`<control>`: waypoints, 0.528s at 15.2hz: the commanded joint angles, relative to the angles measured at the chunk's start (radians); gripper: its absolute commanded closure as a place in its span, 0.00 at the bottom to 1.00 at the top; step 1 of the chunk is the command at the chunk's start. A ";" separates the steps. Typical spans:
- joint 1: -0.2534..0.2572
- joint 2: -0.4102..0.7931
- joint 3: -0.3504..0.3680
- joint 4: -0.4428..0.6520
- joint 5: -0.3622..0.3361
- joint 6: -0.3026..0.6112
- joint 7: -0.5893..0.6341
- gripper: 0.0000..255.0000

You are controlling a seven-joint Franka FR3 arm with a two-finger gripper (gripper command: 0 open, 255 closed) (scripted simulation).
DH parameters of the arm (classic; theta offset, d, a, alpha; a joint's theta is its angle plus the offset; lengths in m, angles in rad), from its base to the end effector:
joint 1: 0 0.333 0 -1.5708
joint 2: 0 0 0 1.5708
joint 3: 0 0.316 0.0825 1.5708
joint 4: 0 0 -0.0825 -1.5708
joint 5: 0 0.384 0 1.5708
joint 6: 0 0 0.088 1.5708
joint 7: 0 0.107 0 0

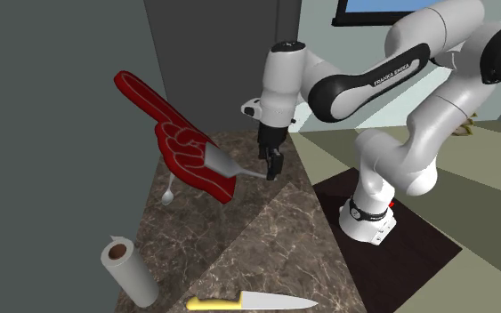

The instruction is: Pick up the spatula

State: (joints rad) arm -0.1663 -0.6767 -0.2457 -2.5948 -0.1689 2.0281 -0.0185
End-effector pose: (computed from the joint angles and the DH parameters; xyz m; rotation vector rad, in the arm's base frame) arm 0.3234 -0.1550 0.4736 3.0863 -0.4365 0.1521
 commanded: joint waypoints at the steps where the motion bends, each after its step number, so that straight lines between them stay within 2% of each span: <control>1: -0.023 0.037 -0.040 -0.011 -0.020 0.063 -0.021 0.00; 8: -0.077 0.203 -0.179 0.001 -0.050 0.265 -0.098 0.00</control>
State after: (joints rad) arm -0.2377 -0.5030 -0.4022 -2.6004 -0.2184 2.2611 -0.1027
